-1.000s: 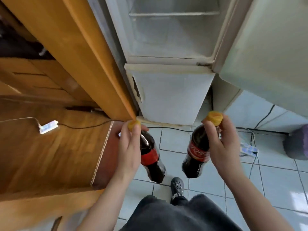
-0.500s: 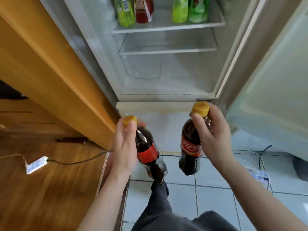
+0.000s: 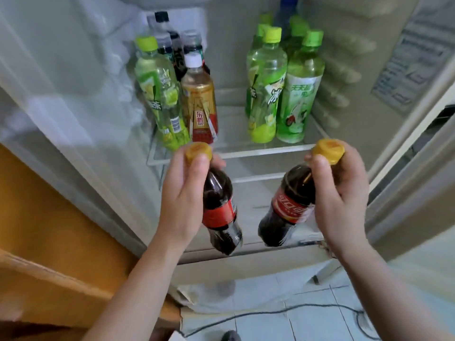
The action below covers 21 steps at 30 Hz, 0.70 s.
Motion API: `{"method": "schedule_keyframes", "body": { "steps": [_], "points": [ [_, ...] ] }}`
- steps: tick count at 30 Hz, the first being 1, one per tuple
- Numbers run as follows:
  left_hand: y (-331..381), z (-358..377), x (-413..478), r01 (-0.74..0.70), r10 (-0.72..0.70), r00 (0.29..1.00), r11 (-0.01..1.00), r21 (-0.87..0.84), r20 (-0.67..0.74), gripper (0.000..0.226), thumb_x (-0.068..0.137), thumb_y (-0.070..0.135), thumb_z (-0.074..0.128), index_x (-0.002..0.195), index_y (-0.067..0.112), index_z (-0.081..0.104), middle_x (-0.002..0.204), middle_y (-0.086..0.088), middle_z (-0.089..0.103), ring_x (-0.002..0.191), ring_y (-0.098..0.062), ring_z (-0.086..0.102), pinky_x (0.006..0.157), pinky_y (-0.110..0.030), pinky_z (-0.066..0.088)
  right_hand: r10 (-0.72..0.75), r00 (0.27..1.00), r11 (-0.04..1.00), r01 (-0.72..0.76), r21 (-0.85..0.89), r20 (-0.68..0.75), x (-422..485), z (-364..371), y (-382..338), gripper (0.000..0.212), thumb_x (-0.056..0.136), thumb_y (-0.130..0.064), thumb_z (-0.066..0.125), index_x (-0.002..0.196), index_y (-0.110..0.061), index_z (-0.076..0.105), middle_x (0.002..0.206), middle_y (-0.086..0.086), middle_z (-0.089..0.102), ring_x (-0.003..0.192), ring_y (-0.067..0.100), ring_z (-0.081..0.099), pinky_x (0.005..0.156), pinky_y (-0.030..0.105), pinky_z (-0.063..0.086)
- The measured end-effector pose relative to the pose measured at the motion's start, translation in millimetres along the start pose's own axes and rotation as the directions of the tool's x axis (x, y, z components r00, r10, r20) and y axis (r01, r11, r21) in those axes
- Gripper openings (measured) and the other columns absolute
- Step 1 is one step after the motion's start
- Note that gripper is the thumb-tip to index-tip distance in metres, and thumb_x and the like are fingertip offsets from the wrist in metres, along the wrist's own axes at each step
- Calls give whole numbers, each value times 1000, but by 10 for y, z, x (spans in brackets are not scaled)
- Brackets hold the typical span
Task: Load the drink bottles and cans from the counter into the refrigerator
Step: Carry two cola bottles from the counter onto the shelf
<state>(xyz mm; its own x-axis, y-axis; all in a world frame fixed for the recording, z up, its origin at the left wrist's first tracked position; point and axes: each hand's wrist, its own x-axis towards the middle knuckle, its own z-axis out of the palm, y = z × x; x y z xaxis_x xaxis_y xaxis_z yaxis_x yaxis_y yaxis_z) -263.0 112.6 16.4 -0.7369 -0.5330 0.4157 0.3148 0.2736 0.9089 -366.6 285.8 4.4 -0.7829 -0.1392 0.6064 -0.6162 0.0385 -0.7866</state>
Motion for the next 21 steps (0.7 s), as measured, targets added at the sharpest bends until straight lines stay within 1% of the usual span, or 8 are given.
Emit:
{"method": "schedule_keyframes", "body": {
  "steps": [2, 5, 7, 10, 12, 14, 17, 21],
  "points": [
    [60, -3, 261, -51, 50, 999, 998, -36, -12, 18, 91, 44, 43, 90, 34, 59, 86, -1, 68, 87, -22, 63, 81, -27, 50, -40, 999, 999, 41, 24, -32, 225, 105, -70, 7, 91, -33, 49, 97, -37, 52, 95, -14, 57, 94, 24, 61, 85, 46, 49],
    [143, 21, 621, -159, 155, 987, 980, -122, -40, 21, 94, 40, 42, 95, 26, 57, 84, -7, 65, 84, -34, 60, 81, -51, 48, -114, 992, 993, 116, 33, -46, 564, 236, -165, 11, 91, -30, 48, 100, -26, 53, 98, -6, 58, 96, 24, 59, 88, 44, 47],
    [191, 70, 868, -211, 204, 977, 964, -162, -61, 23, 94, 38, 41, 95, 20, 55, 81, -7, 64, 79, -32, 59, 76, -55, 46, -159, 986, 986, 161, 38, -54, 790, 320, -235, 15, 92, -27, 48, 101, -17, 54, 99, 1, 58, 96, 26, 58, 88, 45, 47],
    [283, 213, 1191, -282, 275, 959, 952, -118, -73, 22, 93, 38, 41, 93, 20, 53, 76, -3, 63, 75, -22, 59, 74, -40, 46, -217, 973, 972, 222, 70, -83, 1064, 415, -297, 12, 93, -25, 47, 101, -16, 53, 98, 0, 56, 96, 32, 57, 89, 50, 45],
    [312, 327, 1369, -324, 319, 945, 944, -66, -77, 20, 93, 37, 39, 91, 23, 53, 74, 3, 62, 75, -18, 60, 77, -36, 47, -233, 967, 965, 244, 101, -107, 1202, 454, -293, 13, 94, -24, 47, 101, -14, 52, 98, 0, 55, 95, 34, 57, 88, 50, 45],
    [303, 430, 1540, -354, 353, 932, 935, 6, -82, 18, 94, 37, 37, 90, 27, 51, 73, 7, 62, 75, -9, 62, 80, -28, 48, -239, 964, 960, 253, 119, -120, 1307, 495, -272, 15, 95, -24, 47, 101, -12, 52, 96, 1, 56, 93, 31, 57, 86, 48, 46],
    [237, 562, 1771, -385, 395, 915, 916, 113, -83, 17, 96, 36, 35, 89, 29, 49, 74, 10, 62, 75, 3, 59, 77, -7, 40, -262, 958, 953, 276, 122, -119, 1428, 566, -215, 13, 95, -24, 47, 101, -14, 52, 95, -4, 56, 90, 24, 57, 84, 43, 47],
    [23, 693, 1964, -343, 368, 928, 905, 250, -60, 25, 98, 37, 36, 95, 19, 53, 81, 9, 63, 80, 5, 57, 74, 0, 35, -297, 950, 945, 307, 115, -94, 1541, 658, -80, 7, 96, -24, 47, 100, -27, 50, 95, -10, 55, 90, 17, 57, 84, 37, 47]
  ]
}}
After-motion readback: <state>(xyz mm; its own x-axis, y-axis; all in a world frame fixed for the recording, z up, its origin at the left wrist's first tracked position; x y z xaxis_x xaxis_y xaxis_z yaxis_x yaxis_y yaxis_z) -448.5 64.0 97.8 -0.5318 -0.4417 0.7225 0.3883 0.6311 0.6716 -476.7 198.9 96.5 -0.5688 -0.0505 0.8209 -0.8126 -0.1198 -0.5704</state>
